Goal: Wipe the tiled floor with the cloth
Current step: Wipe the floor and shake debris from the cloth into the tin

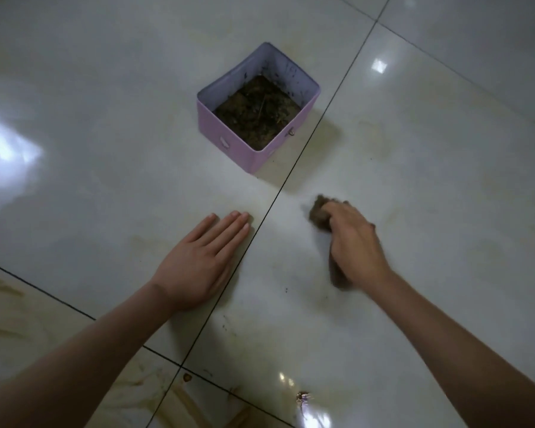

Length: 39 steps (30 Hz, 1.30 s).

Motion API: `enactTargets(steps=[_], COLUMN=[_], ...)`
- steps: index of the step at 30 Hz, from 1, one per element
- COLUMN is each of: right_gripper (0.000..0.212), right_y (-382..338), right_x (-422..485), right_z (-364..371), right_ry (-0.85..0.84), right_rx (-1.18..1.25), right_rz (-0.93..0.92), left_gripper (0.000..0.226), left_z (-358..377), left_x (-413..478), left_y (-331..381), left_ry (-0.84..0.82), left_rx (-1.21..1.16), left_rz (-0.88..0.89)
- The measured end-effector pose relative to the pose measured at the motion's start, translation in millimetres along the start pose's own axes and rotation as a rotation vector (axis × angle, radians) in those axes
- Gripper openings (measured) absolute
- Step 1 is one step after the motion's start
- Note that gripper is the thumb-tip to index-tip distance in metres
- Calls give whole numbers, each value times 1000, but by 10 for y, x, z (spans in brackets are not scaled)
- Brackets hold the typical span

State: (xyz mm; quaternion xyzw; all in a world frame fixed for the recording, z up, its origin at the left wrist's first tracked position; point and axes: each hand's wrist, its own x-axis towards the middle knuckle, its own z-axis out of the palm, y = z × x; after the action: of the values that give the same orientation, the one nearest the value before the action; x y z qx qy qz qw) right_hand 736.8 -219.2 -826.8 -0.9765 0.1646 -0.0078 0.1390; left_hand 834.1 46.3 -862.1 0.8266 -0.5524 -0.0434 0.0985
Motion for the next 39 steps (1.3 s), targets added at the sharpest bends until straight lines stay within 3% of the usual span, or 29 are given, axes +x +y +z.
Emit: enactTargets(steps=[3,6,8,10,13,17,19,24,27,29,30,32,34,36,38,39], right_gripper=[37,40,42,37,27,40,38,30,43,47,45,37,35,36,40,39], right_y=[-241,-680,-683,-371,469,1269,1132,-296,-1141,-1267,-1228,-997,-550,-116,26,-108], right_x=[-50,-768,-1159,-1329,-1448,-1467,-1334,-962,-1245,-1397,-1378,-1168,-757,-329,-76,-13], right_z=[72,73,-122,-436,-773,-496,-190,391,598,502,410,142,-119,-284,-194,-75], right_ry=[46,-63,-118,39,297,231,358,455,211,-20,-72,-16,133,148,138,139], right_rx=[54,183,344,475,315,154,65,152,232,388,487,676,615,473,357,310], right_rz=[227,-24,-29,220,547,819,775,307,-66,-183,-195,-74,159,375,458,412], left_gripper=[55,55,55,54,54,55,55,55,54,54,54,54,54,53,53,53], left_z=[-11,-48,-61,-56,-42,-23,-4,32,15,-16,-31,-65,-97,-143,-194,-219], left_x=[0,-6,-12,-17,9,-3,-14,7,-4,1,5,8,-8,-54,-161,-229], left_y=[3,7,9,28,34,41,52,-2,9,27,34,40,38,48,73,81], left_ry=[-2,0,13,13,24,32,17,19,0,-7,-2,15,29,41,54,60], left_rx=[0,-27,-26,-33,-31,-17,-25,-23,-41,-46,-50,-79,-105,-91,-74,-71], left_rz=[5,-1,3,4,-11,-10,-15,3,5,2,4,6,35,76,65,41])
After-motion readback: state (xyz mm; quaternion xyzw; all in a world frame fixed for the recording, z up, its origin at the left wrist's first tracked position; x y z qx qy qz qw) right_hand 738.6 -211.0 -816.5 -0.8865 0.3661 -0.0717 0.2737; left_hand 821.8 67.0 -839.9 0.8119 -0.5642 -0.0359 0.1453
